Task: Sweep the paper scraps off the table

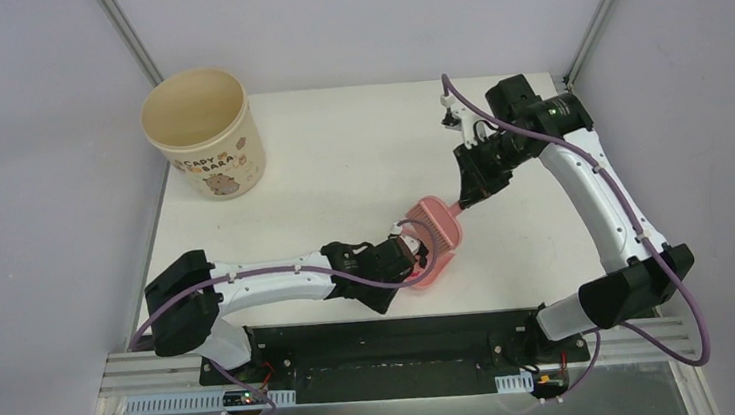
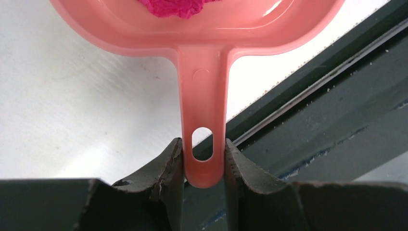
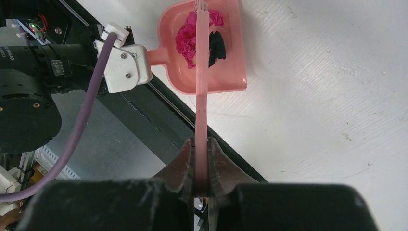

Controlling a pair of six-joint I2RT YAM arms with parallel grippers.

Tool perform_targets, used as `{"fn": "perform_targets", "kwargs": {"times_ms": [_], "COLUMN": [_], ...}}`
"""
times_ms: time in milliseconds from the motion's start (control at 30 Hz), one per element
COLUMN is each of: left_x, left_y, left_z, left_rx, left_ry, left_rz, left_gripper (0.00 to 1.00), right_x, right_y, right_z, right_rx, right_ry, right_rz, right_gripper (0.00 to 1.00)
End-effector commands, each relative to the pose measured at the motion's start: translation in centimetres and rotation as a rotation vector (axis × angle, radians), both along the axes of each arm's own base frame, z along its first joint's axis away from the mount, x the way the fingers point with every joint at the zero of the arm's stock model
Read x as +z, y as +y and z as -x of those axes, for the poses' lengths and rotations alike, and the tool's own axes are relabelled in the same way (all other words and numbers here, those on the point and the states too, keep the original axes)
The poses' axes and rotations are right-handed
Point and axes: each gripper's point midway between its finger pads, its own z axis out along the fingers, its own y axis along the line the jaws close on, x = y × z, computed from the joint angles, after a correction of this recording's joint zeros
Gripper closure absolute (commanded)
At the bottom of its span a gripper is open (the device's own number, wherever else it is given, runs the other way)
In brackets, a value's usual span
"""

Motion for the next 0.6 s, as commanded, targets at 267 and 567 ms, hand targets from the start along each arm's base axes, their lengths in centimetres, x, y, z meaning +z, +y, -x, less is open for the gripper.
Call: {"fn": "perform_targets", "kwargs": {"times_ms": [267,567], "left_x": [-0.7,0.6], "left_y": [-2.5,-4.2], "left_z": [-3.4,-3.3], "left_rx": [0.120,0.135], "left_ry": [-0.235,-0.221], "left_rz": [0.132,0.123], "left_gripper": [1.00,1.00], "right_x": [4.9,3.5], "right_y": [-5.1,-12.5], "right_z": [-2.9,-6.5], "right_rx": [-0.180,-0.473], "right_ry": [-0.279,-0.329], "right_rz": [0.002,0.042], "right_gripper": [1.00,1.00]}}
